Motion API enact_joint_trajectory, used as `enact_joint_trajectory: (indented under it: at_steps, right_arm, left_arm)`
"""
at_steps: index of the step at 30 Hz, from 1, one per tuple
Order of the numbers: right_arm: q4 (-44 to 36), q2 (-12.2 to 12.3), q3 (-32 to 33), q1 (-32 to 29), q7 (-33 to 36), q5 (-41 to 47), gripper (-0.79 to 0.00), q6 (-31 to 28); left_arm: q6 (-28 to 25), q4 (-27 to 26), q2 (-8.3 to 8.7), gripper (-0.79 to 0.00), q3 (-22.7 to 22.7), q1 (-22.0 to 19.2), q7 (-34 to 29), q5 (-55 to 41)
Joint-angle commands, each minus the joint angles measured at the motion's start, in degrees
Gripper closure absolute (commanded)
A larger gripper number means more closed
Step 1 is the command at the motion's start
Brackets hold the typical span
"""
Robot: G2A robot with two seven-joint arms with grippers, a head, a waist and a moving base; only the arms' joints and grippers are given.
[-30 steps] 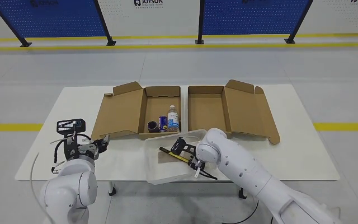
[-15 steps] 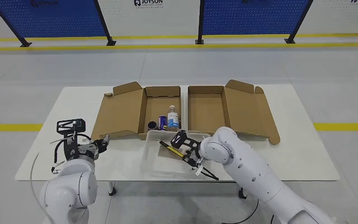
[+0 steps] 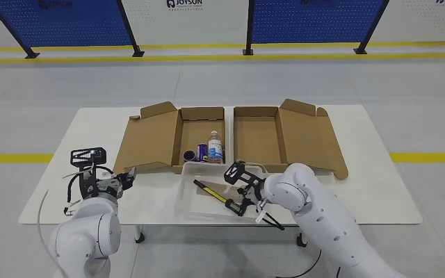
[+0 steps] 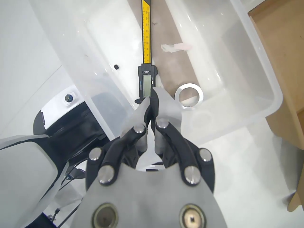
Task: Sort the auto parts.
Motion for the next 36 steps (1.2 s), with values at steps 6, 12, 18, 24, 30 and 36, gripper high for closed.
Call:
enact_joint_trajectory:
  at_steps: [6, 12, 18, 24, 30, 36]
  right_arm:
    - [5.64, -1.38, -4.81, 4.16, 0.13, 0.52, -0.237, -1.09]
    - [12.58, -3.96, -11.56, 9.72, 0.69, 0.21, -0.237, -1.03]
    - [19.02, -6.76, -17.15, 13.63, 0.30, 0.51, -0.317, -0.63]
    - [24.15, -9.20, -20.78, 15.70, -1.20, 1.46, -0.320, -0.69]
    - [27.72, -11.00, -22.95, 16.93, -1.65, 1.86, -0.369, -0.69]
    - [30.45, -12.27, -24.05, 17.69, -2.21, 1.84, -0.326, -0.53]
  left_arm:
    - [0.00, 0.00, 0.00, -0.785, 0.00, 0.00, 0.00, 0.00]
    - [0.00, 0.00, 0.00, -0.785, 0.00, 0.00, 0.00, 0.00]
    - [0.00, 0.00, 0.00, -0.785, 0.00, 0.00, 0.00, 0.00]
    - [0.00, 0.00, 0.00, -0.785, 0.00, 0.00, 0.00, 0.00]
    - [0.00, 0.00, 0.00, -0.785, 0.00, 0.00, 0.00, 0.00]
    - [0.00, 0.00, 0.00, -0.785, 0.00, 0.00, 0.00, 0.00]
